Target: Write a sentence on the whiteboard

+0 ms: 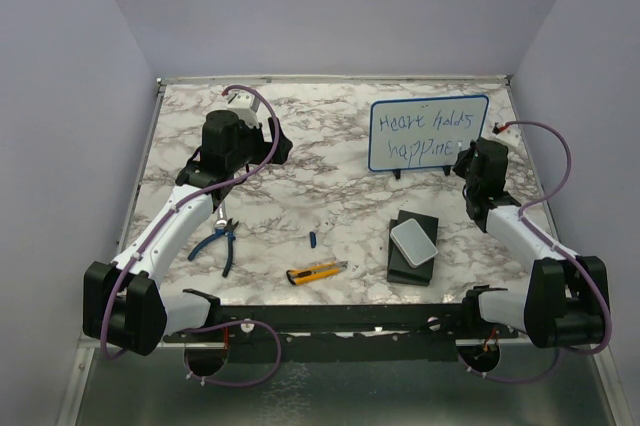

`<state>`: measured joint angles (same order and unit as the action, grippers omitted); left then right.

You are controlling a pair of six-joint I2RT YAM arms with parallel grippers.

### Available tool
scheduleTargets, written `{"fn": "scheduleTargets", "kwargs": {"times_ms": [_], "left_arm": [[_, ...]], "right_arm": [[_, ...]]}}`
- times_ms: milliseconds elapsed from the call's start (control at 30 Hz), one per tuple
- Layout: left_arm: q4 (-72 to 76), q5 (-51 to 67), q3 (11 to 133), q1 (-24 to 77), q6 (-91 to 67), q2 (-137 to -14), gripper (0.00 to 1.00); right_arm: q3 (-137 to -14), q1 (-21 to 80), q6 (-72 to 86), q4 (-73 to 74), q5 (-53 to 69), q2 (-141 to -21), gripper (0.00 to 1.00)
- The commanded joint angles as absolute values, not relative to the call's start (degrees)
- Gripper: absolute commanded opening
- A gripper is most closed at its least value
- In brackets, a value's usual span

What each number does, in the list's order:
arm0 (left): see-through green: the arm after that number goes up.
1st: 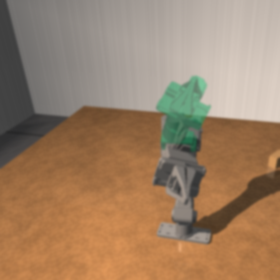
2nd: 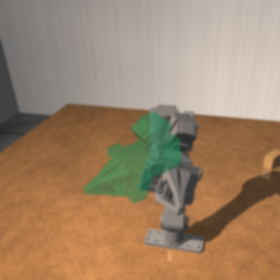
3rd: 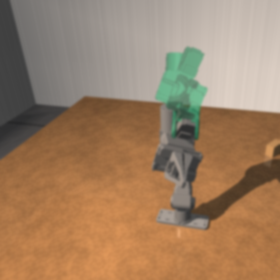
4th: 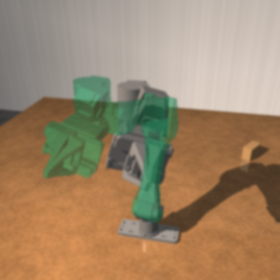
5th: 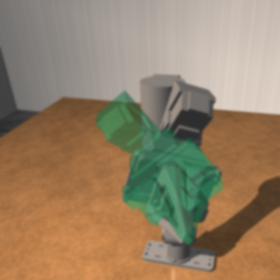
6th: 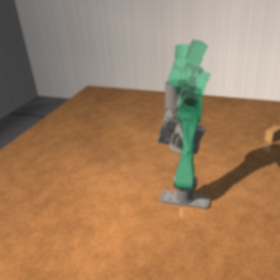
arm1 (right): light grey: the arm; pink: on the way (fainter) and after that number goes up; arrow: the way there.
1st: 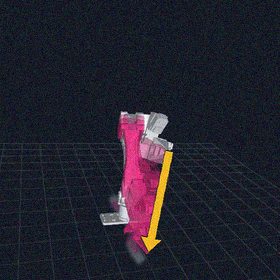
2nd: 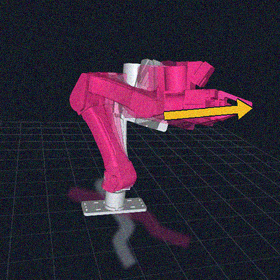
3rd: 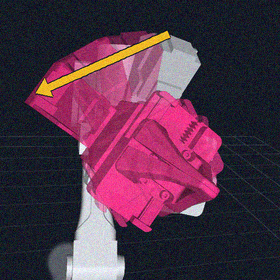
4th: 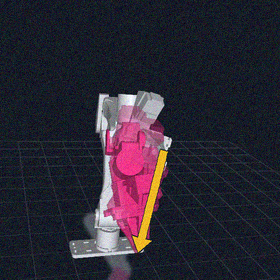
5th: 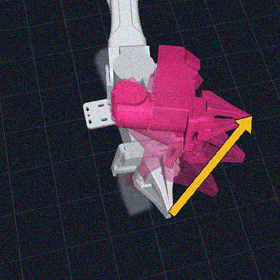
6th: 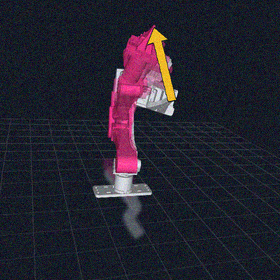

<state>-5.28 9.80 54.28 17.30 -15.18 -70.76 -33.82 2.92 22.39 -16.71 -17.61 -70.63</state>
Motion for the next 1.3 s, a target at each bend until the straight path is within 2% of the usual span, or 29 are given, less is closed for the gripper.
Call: {"fn": "scheduleTargets", "kwargs": {"times_ms": [0, 1267], "left_arm": [[-4.31, 9.24, 53.53, 16.97, -14.81, -69.67, 0.88], [-4.31, 9.20, 53.52, 16.97, -14.59, -69.13, 0.88]], "right_arm": [[-33.83, 2.64, 21.75, -17.56, -14.69, -71.51, 0.01], [-35.28, 2.64, 23.30, -13.42, -19.10, -76.69, 0.01]]}}
